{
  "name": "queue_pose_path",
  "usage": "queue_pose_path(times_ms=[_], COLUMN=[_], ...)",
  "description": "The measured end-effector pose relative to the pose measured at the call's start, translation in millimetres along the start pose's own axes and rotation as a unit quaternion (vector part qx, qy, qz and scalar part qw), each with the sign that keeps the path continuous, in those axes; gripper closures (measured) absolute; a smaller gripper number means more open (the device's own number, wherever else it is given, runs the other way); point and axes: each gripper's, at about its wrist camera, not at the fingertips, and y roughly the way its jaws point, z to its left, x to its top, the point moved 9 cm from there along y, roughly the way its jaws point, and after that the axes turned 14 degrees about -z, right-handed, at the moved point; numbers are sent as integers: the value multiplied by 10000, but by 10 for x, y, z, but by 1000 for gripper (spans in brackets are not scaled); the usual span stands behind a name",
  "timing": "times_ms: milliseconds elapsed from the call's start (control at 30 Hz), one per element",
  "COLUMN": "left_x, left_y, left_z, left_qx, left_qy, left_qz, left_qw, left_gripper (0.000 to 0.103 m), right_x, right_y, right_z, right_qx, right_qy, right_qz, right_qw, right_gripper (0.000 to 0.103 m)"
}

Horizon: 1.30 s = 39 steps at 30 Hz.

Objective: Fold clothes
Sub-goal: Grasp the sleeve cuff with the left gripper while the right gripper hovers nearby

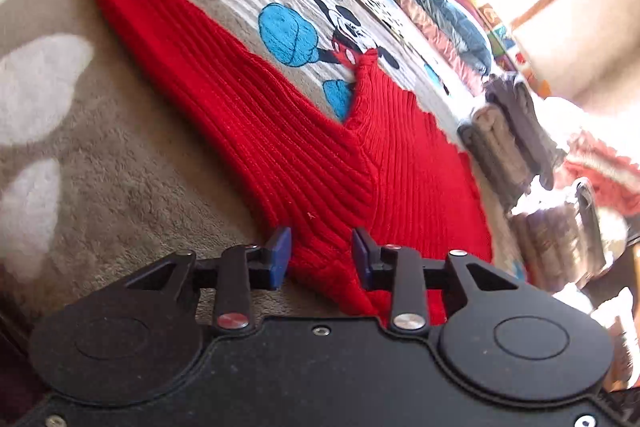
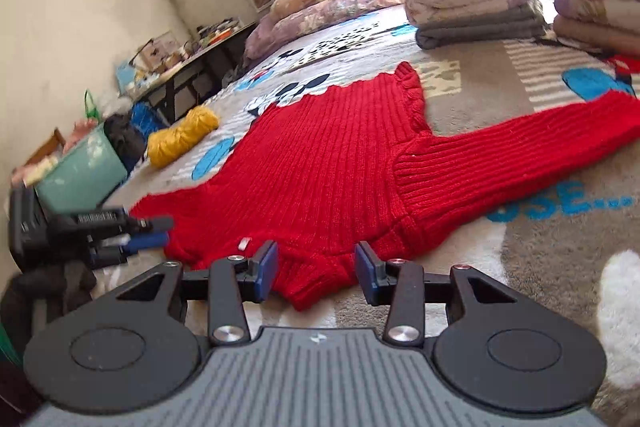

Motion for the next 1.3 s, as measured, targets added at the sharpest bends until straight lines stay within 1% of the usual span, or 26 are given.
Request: queue_pose_path(times_ms=[67, 133, 200, 267, 333, 367, 400, 433, 500, 600, 633, 667, 700, 733, 767, 800, 900, 1033, 1100, 1133, 1167, 1200, 1267, 1300], left_x=[87, 90, 36, -45, -166, -243, -352, -464, -760, -1245, -1382, -1520, -1658, -1796, -1945, -2089, -2494, -2813, -2950, -3004, -3056, -3099, -3157, -3184], left_y=[-86, -123, -119, -98, -52, -55, -54, -51, 11, 126, 160, 196, 233, 269, 290, 326, 441, 562, 628, 661, 694, 728, 778, 802], left_z=[-103, -226, -330, -448, -616, -736, -860, -983, -1236, -1558, -1656, -1750, -1844, -1938, -2037, -2117, -2357, -2642, -2775, -2828, -2884, -2932, -3013, -3048], left_qx=[-108, -160, -141, -137, -359, -485, -588, -688, -844, -1082, -1147, -1180, -1207, -1233, -1250, -1235, -1294, -1334, -1338, -1317, -1311, -1316, -1323, -1317], left_qy=[72, 337, 695, 1079, 1452, 1787, 2170, 2553, 3271, 4111, 4323, 4608, 4897, 5181, 5539, 5903, 6607, 7051, 7280, 7363, 7426, 7453, 7479, 7514], left_qz=[-270, -389, -411, -376, -301, -363, -368, -364, -259, 18, 81, 100, 113, 126, 76, 21, -60, -199, -294, -343, -349, -317, -283, -275], left_qw=[9996, 9985, 9966, 9934, 9883, 9820, 9737, 9637, 9409, 9052, 8944, 8796, 8634, 8463, 8231, 7977, 7394, 6962, 6717, 6628, 6559, 6528, 6499, 6460], left_gripper=[46, 42, 33, 17, 16, 16, 16, 16, 16, 16, 16, 16, 16, 16, 16, 16, 16, 17, 17, 17, 18, 18, 20, 20], right_x=[120, 170, 142, 101, 83, 87, 97, 105, 119, 210, 255, 303, 350, 393, 434, 467, 564, 614, 636, 647, 658, 669, 671, 669], right_y=[-12, -49, -75, -92, -110, -114, -120, -129, -143, -184, -202, -226, -251, -282, -314, -346, -455, -526, -559, -579, -609, -634, -684, -711], right_z=[-225, -459, -741, -1005, -1194, -1259, -1321, -1387, -1521, -1718, -1764, -1816, -1876, -1953, -2027, -2093, -2286, -2426, -2452, -2465, -2479, -2494, -2530, -2548], right_qx=[-135, -292, -545, -760, -847, -856, -860, -857, -833, -772, -782, -823, -861, -889, -907, -906, -923, -802, -808, -805, -785, -768, -731, -703], right_qy=[896, 1540, 2083, 2610, 2980, 3043, 3073, 3115, 3244, 3397, 3348, 3274, 3230, 3263, 3312, 3388, 3497, 3647, 3633, 3632, 3645, 3658, 3712, 3745], right_qz=[-249, -480, -643, -751, -836, -873, -918, -977, -1085, -1268, -1336, -1405, -1478, -1559, -1639, -1713, -1893, -1932, -1927, -1927, -1936, -1945, -1963, -1970], right_qw=[9956, 9865, 9744, 9594, 9471, 9447, 9432, 9413, 9360, 9287, 9295, 9307, 9308, 9281, 9248, 9207, 9129, 9073, 9079, 9080, 9075, 9069, 9046, 9033], right_gripper=[55, 52, 51, 50, 50, 50, 50, 50, 50, 50, 50, 50, 49, 49, 49, 48, 45, 44, 43, 43, 42, 41, 40, 40])
